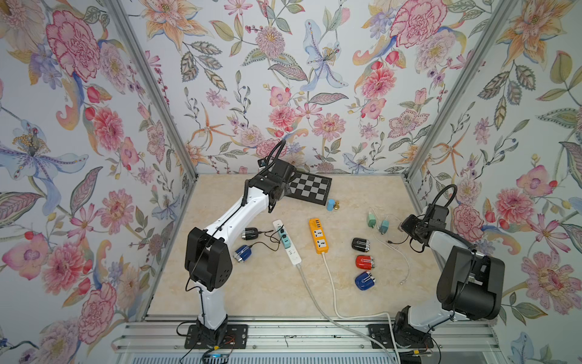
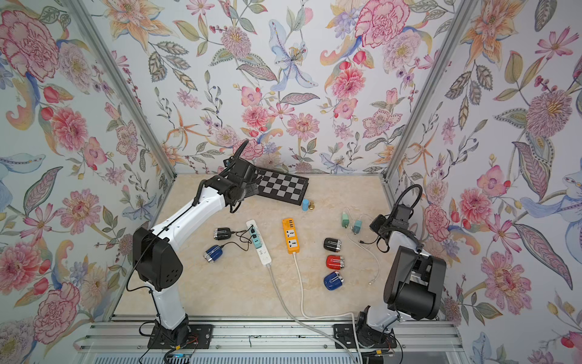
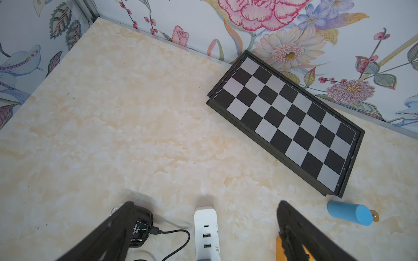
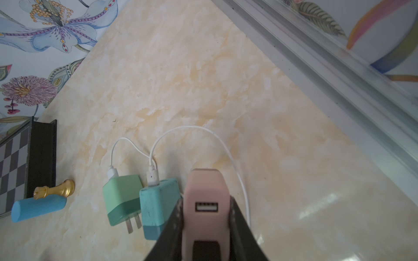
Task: Unplug the electric shaver
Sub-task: Place the plug at the center of the board.
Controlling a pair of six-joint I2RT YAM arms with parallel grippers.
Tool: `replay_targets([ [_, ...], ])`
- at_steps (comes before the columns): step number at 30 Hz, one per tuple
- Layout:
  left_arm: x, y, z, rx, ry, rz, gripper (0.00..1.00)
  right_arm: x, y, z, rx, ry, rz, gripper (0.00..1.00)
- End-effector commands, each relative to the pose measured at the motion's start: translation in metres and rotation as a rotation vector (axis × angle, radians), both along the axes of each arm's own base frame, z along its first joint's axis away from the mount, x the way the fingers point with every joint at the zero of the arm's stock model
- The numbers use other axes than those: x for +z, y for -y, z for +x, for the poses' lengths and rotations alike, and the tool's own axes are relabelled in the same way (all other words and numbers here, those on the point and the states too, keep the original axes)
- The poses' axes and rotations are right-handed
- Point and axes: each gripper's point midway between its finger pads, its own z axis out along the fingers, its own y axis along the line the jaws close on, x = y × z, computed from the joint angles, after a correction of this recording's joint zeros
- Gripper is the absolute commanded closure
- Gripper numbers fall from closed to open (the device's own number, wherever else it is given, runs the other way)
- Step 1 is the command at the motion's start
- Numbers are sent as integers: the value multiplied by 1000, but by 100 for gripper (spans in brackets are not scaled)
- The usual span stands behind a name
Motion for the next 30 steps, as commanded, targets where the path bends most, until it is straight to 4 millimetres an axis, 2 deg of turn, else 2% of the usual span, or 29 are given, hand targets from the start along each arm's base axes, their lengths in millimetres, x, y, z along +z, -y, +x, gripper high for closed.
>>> replay_targets([
  [1, 9, -3, -2, 4, 35, 21, 1, 2, 1, 8, -74, 78, 39, 94],
  [8, 6, 0, -2, -12, 34, 8, 1, -36, -18, 8, -129, 132, 236, 91],
  [10, 5, 2, -2, -17, 31, 6, 0, -45, -20, 6, -147, 130, 272, 88],
  [12, 1, 2, -2, -21, 20, 10, 0, -53, -22, 5, -145, 100, 283, 78],
  [16, -9, 2, -5, -28, -10, 17, 0, -56, -26, 1, -120, 65, 266, 61],
  [21, -20, 3, -7, -40, -39, 24, 1, -40, -25, -4, -73, 53, 208, 45],
  [25, -27, 1, -10, -41, -64, 39, 1, -25, -22, -4, -45, 69, 178, 40],
  [30, -33, -1, -14, -42, -92, 50, 1, 3, -20, 3, 1, 106, 122, 30],
])
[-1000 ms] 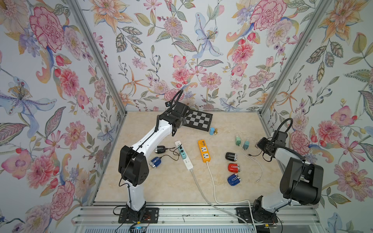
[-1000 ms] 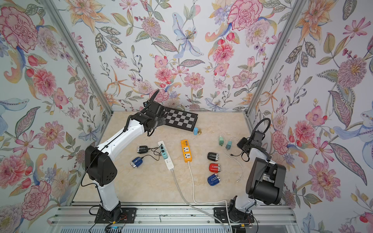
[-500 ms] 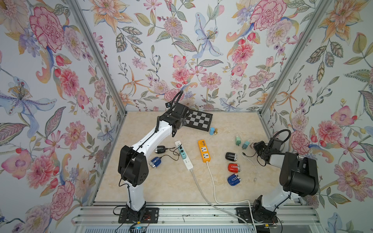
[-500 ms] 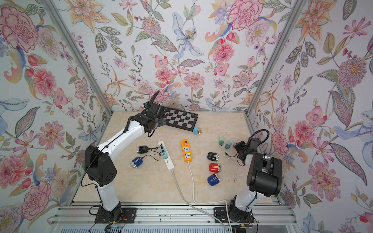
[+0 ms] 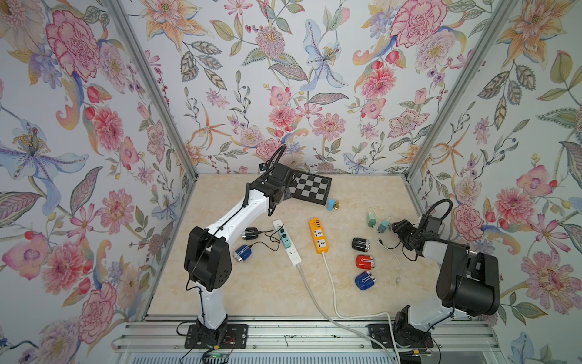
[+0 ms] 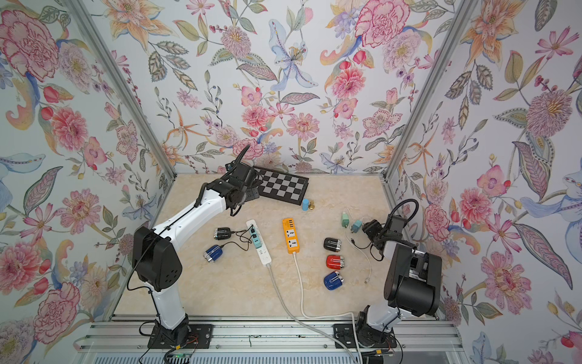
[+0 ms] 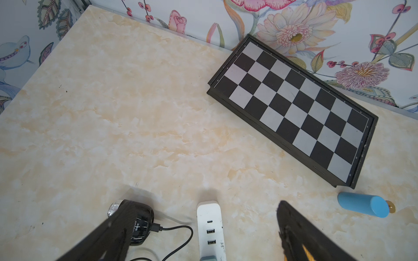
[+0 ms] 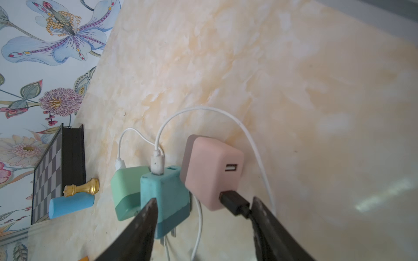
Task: Unplug the electric shaver
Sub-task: Place the plug at the center of the board.
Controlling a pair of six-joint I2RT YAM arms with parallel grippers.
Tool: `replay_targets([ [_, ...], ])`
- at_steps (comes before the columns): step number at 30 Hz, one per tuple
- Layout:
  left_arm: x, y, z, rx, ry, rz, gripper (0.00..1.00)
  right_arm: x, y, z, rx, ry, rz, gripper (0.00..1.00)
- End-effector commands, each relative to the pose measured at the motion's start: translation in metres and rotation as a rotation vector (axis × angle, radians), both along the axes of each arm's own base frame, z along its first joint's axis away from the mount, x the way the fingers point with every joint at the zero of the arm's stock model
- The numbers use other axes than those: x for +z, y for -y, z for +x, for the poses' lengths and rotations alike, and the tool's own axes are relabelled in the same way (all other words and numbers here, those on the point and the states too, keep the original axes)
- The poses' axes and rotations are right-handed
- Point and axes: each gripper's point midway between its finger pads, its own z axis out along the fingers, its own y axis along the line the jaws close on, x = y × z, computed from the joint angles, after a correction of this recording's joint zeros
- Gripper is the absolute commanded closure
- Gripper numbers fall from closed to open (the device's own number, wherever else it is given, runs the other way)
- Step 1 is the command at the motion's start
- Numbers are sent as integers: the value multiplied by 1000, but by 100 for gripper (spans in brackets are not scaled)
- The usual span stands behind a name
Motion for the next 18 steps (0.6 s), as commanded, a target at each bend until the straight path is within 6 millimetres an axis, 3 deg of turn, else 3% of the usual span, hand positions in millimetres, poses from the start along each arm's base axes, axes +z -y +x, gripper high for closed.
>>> replay_targets([
  [1, -11, -3, -10, -19, -49, 45, 1, 27, 3, 7, 41, 36, -55, 28],
  [5, -17, -8, -15, -13, -76, 65, 1, 36, -2, 7, 92, 22, -80, 26],
  [13, -48, -10, -27, -7, -162, 71, 0, 28, 1, -27, 103, -70, -146, 24],
  [18, -56, -11, -30, 10, -180, 60, 1, 37, 1, -29, 111, -53, -181, 24],
])
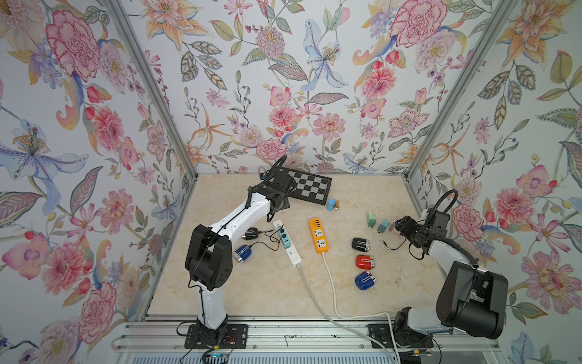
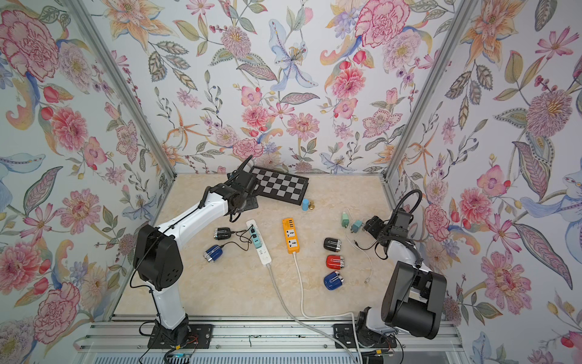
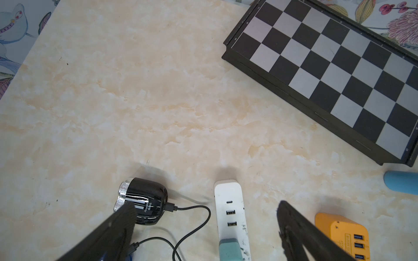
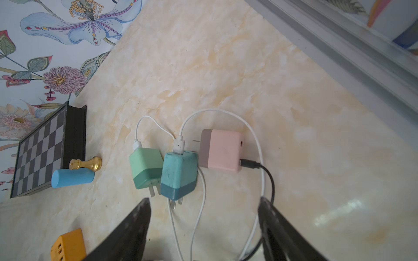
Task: Unplug the electric shaver
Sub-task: Place the plug at the center of the board.
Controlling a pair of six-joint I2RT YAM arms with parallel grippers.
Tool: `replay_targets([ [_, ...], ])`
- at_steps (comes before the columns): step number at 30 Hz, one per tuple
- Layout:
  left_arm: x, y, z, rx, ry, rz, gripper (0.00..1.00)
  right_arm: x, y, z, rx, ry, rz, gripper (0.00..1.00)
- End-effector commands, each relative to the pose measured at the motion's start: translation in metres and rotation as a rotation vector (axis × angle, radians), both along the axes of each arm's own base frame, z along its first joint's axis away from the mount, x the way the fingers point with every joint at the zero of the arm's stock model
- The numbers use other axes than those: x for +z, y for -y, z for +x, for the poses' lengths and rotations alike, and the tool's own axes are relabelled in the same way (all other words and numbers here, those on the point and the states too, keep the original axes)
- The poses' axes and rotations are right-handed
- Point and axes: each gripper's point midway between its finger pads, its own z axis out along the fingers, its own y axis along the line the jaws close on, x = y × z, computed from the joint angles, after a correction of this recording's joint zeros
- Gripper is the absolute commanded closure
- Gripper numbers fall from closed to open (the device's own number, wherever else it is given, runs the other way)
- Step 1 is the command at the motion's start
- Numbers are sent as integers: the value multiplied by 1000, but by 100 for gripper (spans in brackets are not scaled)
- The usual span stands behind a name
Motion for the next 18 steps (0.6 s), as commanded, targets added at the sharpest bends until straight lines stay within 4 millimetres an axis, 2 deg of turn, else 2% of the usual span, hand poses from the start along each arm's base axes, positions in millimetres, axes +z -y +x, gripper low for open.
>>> replay_targets([
  [1, -16, -4, -10, 20, -49, 20, 1, 1, 0, -7, 28, -19, -46, 24],
  [6, -17, -8, -6, 15, -44, 34, 1, 10, -13, 2, 102, 6, -74, 25],
  [8, -20, -10, -2, -2, -47, 35, 0, 18, -21, 2, 122, 23, -117, 25],
  [12, -24, -16, 6, -31, -73, 39, 1, 21, -34, -1, 143, 30, -125, 26],
  [18, -21, -17, 14, -80, -66, 50, 2, 17, -32, -5, 138, 10, -148, 26],
])
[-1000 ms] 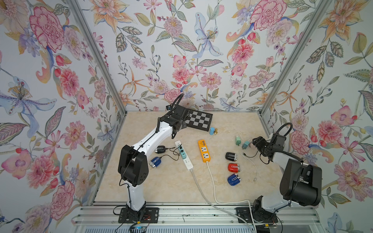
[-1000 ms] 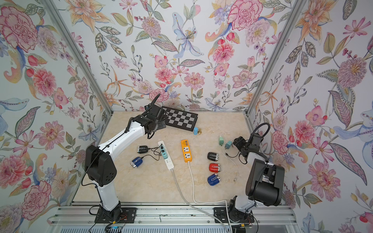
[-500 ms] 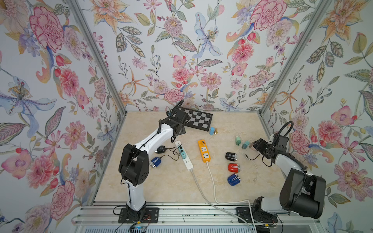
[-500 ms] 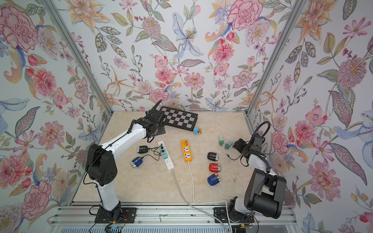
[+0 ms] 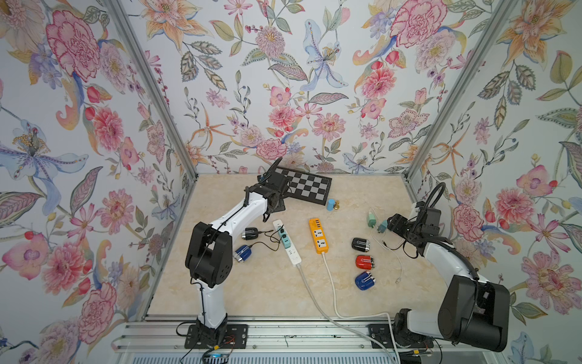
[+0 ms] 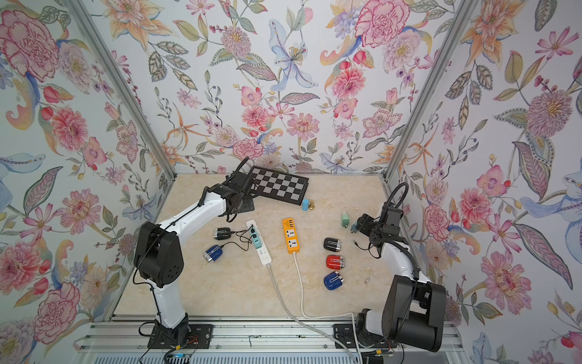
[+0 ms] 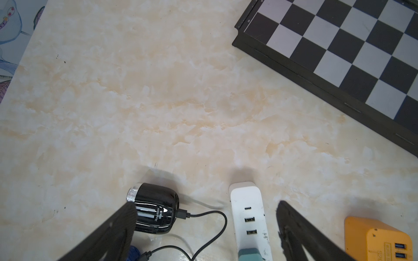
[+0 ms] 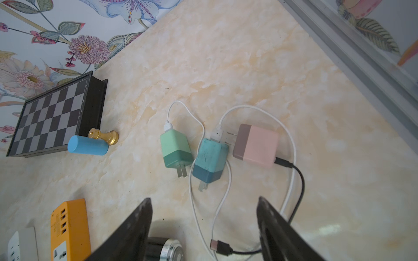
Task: Unplug the electric shaver
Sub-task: Pick up the electric shaver from the center of the board.
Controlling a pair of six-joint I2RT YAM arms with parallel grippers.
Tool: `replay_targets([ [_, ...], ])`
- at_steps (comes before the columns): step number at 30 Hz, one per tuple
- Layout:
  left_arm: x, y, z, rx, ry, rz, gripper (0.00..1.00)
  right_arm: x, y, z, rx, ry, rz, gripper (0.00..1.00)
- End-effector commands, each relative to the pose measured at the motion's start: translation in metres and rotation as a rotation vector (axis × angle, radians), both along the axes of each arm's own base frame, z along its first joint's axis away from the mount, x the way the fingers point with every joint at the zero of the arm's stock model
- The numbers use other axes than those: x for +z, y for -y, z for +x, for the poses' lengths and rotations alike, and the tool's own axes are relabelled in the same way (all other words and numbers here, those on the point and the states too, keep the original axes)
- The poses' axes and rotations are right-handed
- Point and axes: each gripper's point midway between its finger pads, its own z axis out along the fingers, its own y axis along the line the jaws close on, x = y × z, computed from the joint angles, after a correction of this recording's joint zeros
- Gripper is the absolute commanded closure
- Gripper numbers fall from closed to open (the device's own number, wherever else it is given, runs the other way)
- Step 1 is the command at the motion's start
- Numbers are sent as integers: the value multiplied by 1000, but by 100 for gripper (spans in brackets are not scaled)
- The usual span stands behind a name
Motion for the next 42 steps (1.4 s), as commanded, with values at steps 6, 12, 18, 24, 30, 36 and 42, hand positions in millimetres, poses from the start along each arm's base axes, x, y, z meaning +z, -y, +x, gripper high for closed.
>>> replay_targets([
  [6, -5, 1, 8, -54, -12, 14, 2, -2, 4, -12, -7, -32, -50, 28],
  [12, -11, 2, 6, -33, -35, 4, 4, 22, -24, -12, 134, -4, -124, 29],
  [18, -8, -17, -11, 31, -48, 46, 5, 56, -104, -23, 412, 73, -231, 31],
  [24, 4, -44, -47, 44, -56, 107, 7, 54, -196, -46, 683, 102, -240, 33],
  [30, 1, -78, -103, 76, -149, 185, 8, 50, -261, -61, 895, 128, -234, 33],
  [36, -11, -93, -132, 18, -249, 224, 11, 46, -287, -64, 974, 163, -171, 33],
  [42, -31, -92, -140, -143, -342, 271, 11, 41, -297, -70, 1036, 165, -165, 32],
])
